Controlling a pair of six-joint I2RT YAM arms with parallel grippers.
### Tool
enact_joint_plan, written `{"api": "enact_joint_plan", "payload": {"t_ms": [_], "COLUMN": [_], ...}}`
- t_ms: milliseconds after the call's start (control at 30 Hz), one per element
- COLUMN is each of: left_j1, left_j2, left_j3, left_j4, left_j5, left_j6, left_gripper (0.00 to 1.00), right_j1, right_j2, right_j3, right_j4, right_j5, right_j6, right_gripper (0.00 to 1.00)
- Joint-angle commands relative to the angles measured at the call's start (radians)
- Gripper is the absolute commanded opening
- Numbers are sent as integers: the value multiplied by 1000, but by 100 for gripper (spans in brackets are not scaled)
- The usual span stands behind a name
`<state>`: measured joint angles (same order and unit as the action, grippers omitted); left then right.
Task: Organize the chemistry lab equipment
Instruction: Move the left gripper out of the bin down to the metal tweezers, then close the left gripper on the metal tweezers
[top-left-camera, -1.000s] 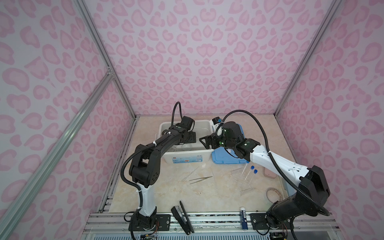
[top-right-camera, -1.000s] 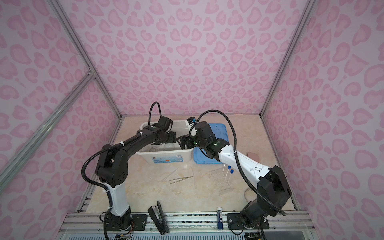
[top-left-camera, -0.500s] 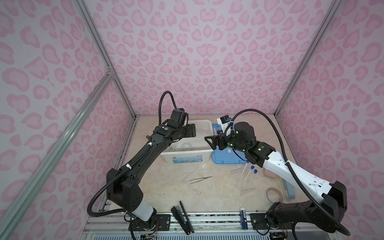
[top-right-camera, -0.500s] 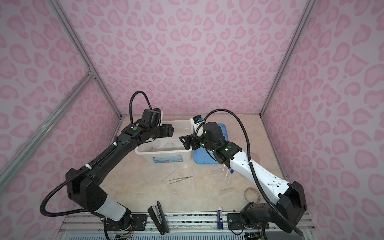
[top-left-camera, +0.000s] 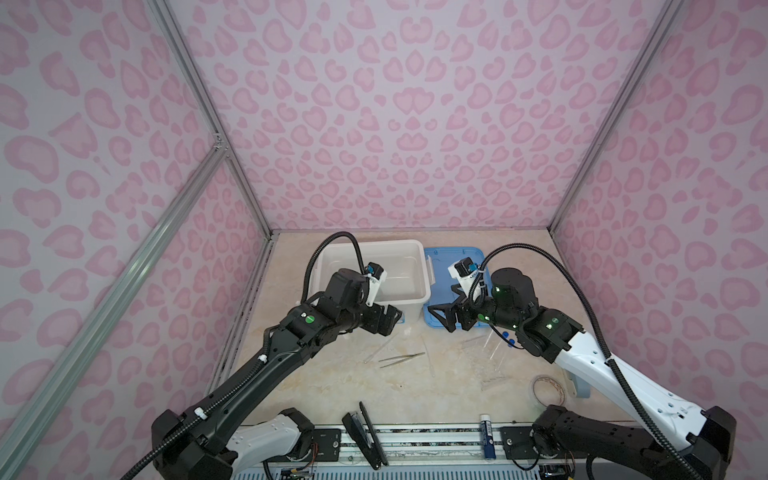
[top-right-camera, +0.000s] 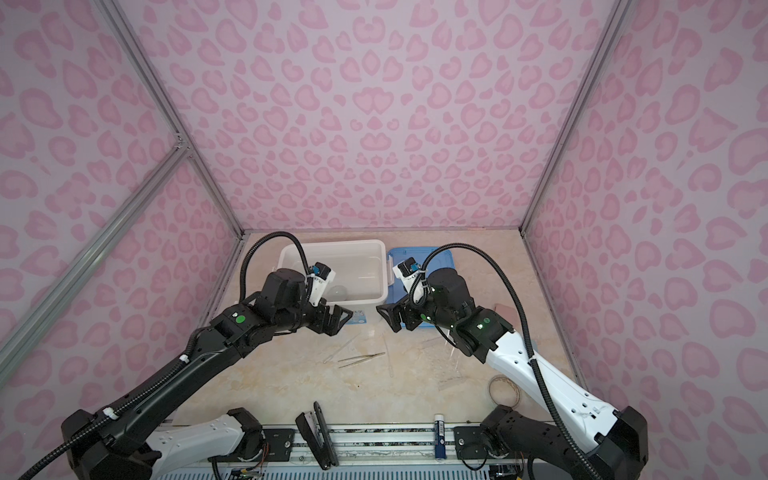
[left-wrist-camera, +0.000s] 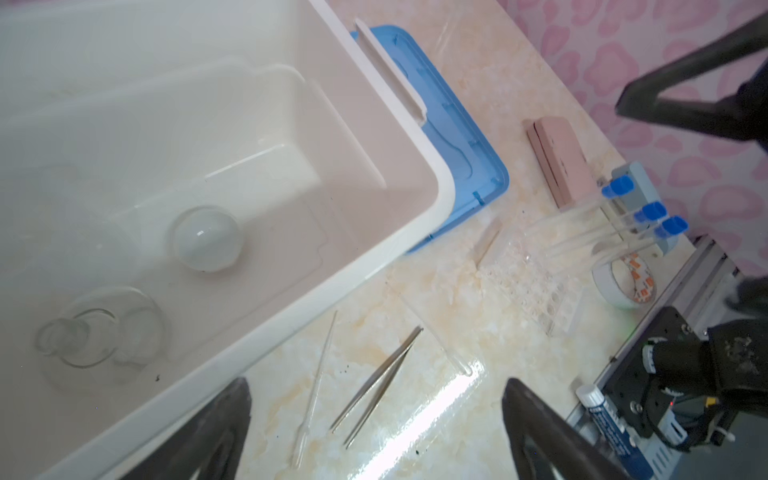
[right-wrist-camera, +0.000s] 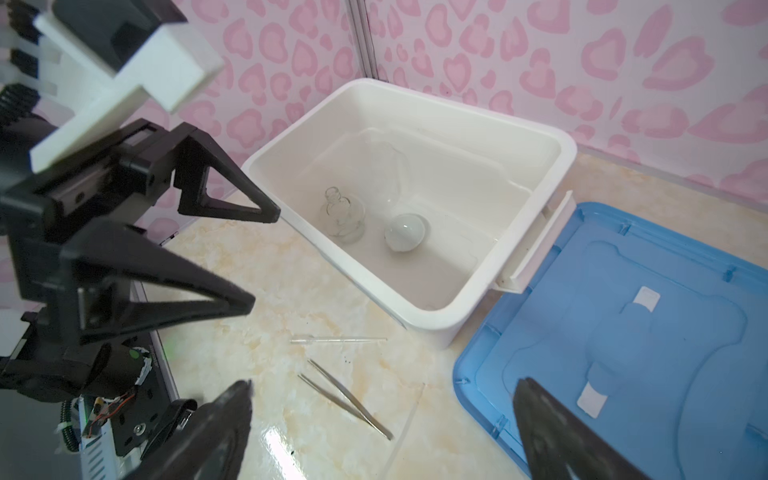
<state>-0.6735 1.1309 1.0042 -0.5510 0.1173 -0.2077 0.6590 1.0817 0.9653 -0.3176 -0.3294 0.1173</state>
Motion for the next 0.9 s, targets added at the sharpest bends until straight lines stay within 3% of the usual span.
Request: {"api": "enact_joint_plan", "payload": {"t_ms": [0, 133, 267, 533, 800, 867], "left_j1": [-67, -142, -166, -235, -239, -241], "left_j2": [-5, -13, 47, 245, 341, 356], "left_j3": [-80, -190, -274, -298, -302, -310], "left_j4": [76, 163, 251, 346, 392, 403], "left_j5": [-94, -138, -126, -209, -185, -169], "left_j6": [2, -18, -42, -67, -60, -58], "left_gripper": [98, 100, 94, 82, 64, 64], "right_j1": [1, 1, 3, 17, 21, 23], "right_j2": [-15, -20, -18, -19, -10, -6], "right_j3": [-31, -68, -98, -114, -116, -117], "right_j4": [-17, -23, -11, -16, -19, -23], "right_j5": [-16, -20, -28, 13, 21, 29], "right_j6": [-18, -24, -7, -10, -10, -12], "right_gripper": [98, 98, 98, 98, 98, 98]}}
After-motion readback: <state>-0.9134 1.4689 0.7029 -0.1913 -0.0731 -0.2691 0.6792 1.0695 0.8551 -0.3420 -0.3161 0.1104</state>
